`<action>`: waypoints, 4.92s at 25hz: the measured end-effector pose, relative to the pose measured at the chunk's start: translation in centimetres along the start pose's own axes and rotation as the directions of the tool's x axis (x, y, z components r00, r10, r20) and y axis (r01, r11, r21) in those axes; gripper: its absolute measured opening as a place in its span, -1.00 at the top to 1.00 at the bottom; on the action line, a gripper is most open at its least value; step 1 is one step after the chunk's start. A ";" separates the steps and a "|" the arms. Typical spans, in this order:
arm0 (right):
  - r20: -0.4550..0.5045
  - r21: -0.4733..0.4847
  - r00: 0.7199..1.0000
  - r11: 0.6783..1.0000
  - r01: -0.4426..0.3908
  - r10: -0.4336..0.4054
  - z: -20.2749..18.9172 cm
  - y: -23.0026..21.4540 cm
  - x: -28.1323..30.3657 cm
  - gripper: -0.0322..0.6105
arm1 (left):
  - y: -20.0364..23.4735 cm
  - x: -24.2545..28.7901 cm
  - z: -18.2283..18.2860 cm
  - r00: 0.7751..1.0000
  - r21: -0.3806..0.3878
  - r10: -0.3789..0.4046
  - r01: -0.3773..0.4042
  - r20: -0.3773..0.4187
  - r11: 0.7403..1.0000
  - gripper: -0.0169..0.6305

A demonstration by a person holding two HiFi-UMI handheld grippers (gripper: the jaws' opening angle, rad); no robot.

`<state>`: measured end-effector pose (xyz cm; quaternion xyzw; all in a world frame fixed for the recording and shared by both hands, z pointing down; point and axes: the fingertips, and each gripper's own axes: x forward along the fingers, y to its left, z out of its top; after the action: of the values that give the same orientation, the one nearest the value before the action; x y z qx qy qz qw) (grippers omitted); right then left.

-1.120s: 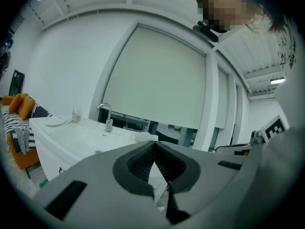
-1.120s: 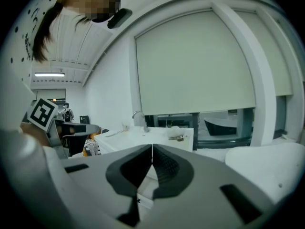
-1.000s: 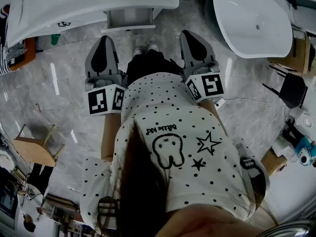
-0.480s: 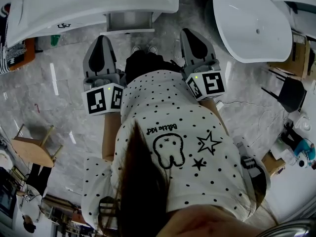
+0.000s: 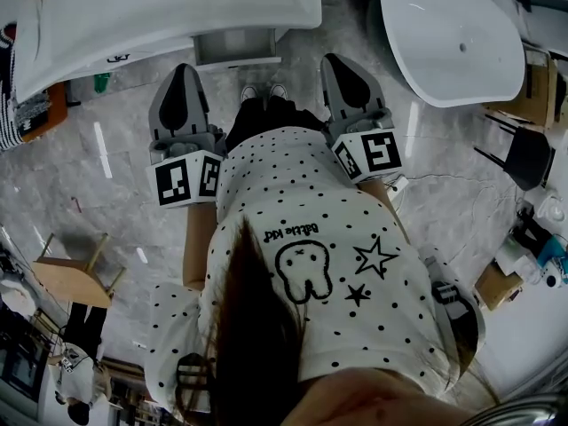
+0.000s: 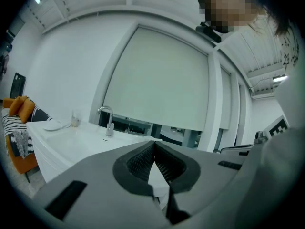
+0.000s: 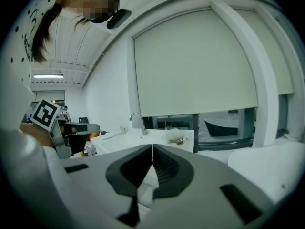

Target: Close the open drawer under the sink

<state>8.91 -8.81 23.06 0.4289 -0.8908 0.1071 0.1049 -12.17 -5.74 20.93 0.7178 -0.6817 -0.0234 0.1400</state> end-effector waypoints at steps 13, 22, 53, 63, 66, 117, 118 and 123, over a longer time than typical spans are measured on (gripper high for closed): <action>-0.020 0.004 1.000 1.000 0.010 -0.010 -0.5 0.3 0.6 0.86 | 0.8 -0.2 -2.6 0.998 -0.014 0.005 -0.006 -0.060 1.000 0.93; -0.038 0.006 0.999 1.000 0.005 -0.004 -1.1 0.7 0.3 0.86 | 0.8 -0.6 -3.7 0.996 -0.026 -0.008 0.005 -0.088 1.000 0.93; -0.187 0.033 0.982 0.999 0.018 -0.011 -8.9 2.1 1.3 0.86 | 3.7 1.7 -29.9 0.871 -0.055 -0.088 0.070 -0.484 0.996 0.68; -0.269 0.078 0.962 0.995 0.055 -0.032 -13.7 2.6 2.0 0.86 | 6.0 4.1 -39.2 0.828 -0.077 -0.067 0.029 -0.556 0.997 0.58; -0.290 0.093 0.956 0.993 0.068 -0.038 -14.9 2.4 2.4 0.86 | 6.6 5.3 -41.6 0.815 -0.059 -0.066 0.038 -0.575 0.997 0.54; -0.431 0.163 0.900 0.975 0.148 -0.064 -22.2 3.4 3.1 0.86 | 8.1 10.2 -51.5 0.763 -0.045 -0.031 0.002 -0.646 0.999 0.51; -0.433 0.164 0.899 0.975 0.148 -0.063 -22.3 3.4 3.1 0.86 | 8.1 10.2 -51.5 0.762 -0.045 -0.032 0.003 -0.647 0.999 0.51; -0.435 0.167 0.898 0.974 0.154 -0.068 -22.2 3.3 3.2 0.86 | 8.1 10.2 -51.3 0.754 -0.040 -0.037 0.015 -0.656 0.999 0.51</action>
<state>6.45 -2.95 44.85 0.4536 -0.8052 0.2797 0.2601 -7.76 -7.38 73.68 0.6876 -0.5788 0.2168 0.3811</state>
